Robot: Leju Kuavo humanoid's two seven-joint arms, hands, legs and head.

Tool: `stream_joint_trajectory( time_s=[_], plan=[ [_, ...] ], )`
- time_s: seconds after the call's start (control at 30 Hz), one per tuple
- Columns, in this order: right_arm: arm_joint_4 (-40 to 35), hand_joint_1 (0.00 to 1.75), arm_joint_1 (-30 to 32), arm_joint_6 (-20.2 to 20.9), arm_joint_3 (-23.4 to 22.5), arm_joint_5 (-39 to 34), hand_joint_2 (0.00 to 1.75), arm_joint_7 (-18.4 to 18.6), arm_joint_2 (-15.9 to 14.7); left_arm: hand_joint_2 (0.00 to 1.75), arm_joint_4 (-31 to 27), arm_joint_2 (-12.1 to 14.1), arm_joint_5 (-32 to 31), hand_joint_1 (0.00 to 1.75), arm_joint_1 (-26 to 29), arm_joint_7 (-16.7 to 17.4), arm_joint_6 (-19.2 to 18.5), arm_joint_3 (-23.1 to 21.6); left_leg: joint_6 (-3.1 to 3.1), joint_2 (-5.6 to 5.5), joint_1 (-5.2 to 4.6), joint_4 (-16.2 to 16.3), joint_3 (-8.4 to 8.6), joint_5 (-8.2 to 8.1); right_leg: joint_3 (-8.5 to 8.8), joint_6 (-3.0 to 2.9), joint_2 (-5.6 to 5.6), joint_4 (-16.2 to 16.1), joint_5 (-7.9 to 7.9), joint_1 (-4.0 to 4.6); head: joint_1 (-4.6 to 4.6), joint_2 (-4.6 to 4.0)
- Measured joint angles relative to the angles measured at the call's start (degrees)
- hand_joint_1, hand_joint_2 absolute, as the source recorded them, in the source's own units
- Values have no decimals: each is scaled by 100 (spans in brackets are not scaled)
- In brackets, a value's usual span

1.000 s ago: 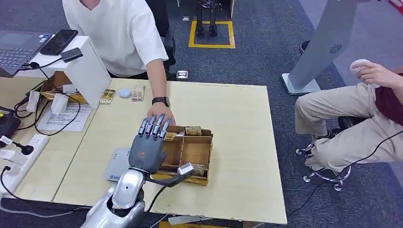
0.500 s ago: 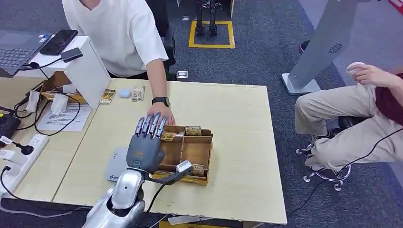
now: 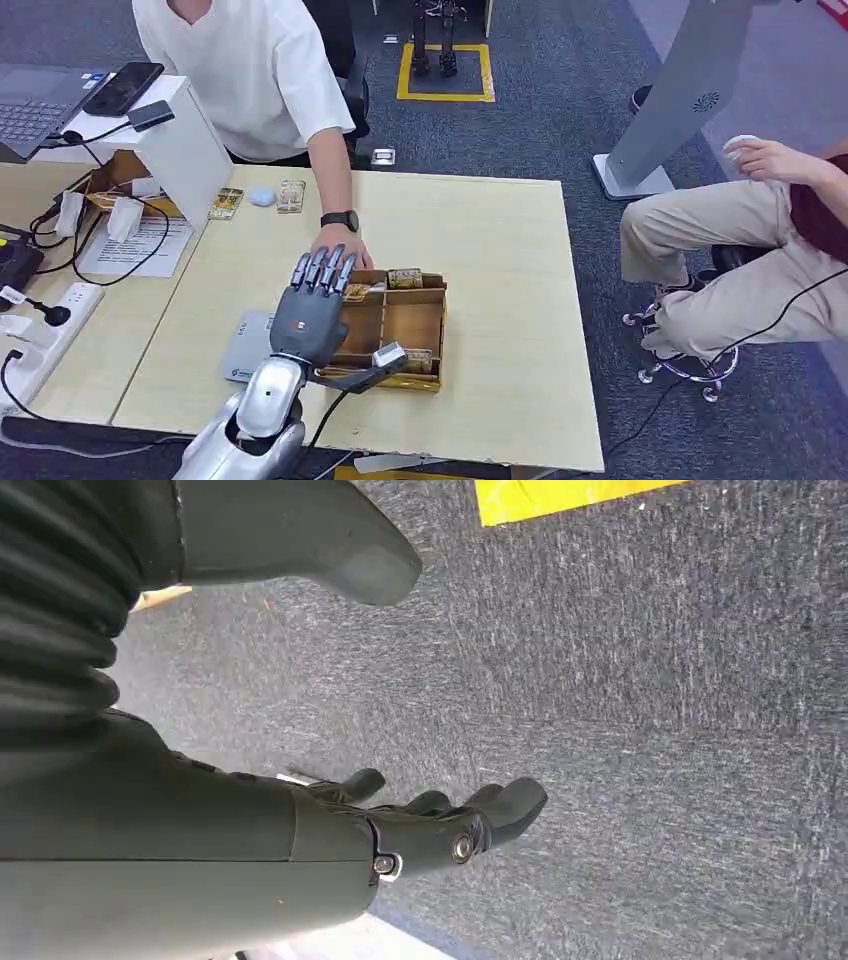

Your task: Pass the card to the sensor for recognition and then transmit it.

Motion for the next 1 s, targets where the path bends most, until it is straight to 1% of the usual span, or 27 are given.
stream_joint_trajectory(
  time_s=[0.53, 0.57, 0.6, 0.67, 0.7, 0.83, 1.0],
  plan=[
    [-24, 0, -47, 0, 0, 44, 175, 7, 0, 175, 433, -85, 7, 0, -105, 2, -107, 0, 0, 0, 0, 0, 0, 0, 0, 0, 1, 0, 0, 0, 0, 2],
    [-24, 0, -48, 0, 0, 48, 175, 7, 0, 175, 446, -85, 7, 31, -106, 2, -107, 2, 0, 0, 0, 0, 0, 0, 0, 0, 1, 0, 0, 0, 0, 0],
    [-24, 0, -48, 0, 0, 50, 175, 7, 0, 175, 463, -85, 11, 175, -112, 2, -103, 0, 0, 0, 0, 0, 0, 0, 0, 0, 0, 0, 0, 0, 0, 0],
    [-24, 0, -48, 0, 0, 57, 175, 9, 0, 175, 485, -96, 24, 175, -111, 9, -11, 0, 0, 0, 0, 0, 0, 0, 0, 0, 0, 0, 0, 0, 0, 0],
    [-24, 0, -48, 0, 0, 61, 175, 13, 0, 175, 485, -105, 33, 175, -110, 26, 92, 0, 0, 0, 0, 0, 0, 0, 0, 0, 0, 0, 0, 0, 0, 0],
    [-24, 0, -49, 0, 0, 98, 175, 15, 0, 175, 476, -142, 81, 175, -88, 92, 663, 20, 0, 0, 0, 0, 0, 0, 1, 0, 0, 0, 0, 0, 0, 0],
    [-24, 0, -49, 0, 0, 138, 175, 17, 0, 175, 419, -179, 142, 175, -24, 66, 1014, 125, 0, -1, 0, 0, -1, 0, 1, 0, 0, 0, 0, 0, 0, 0]
  ],
)
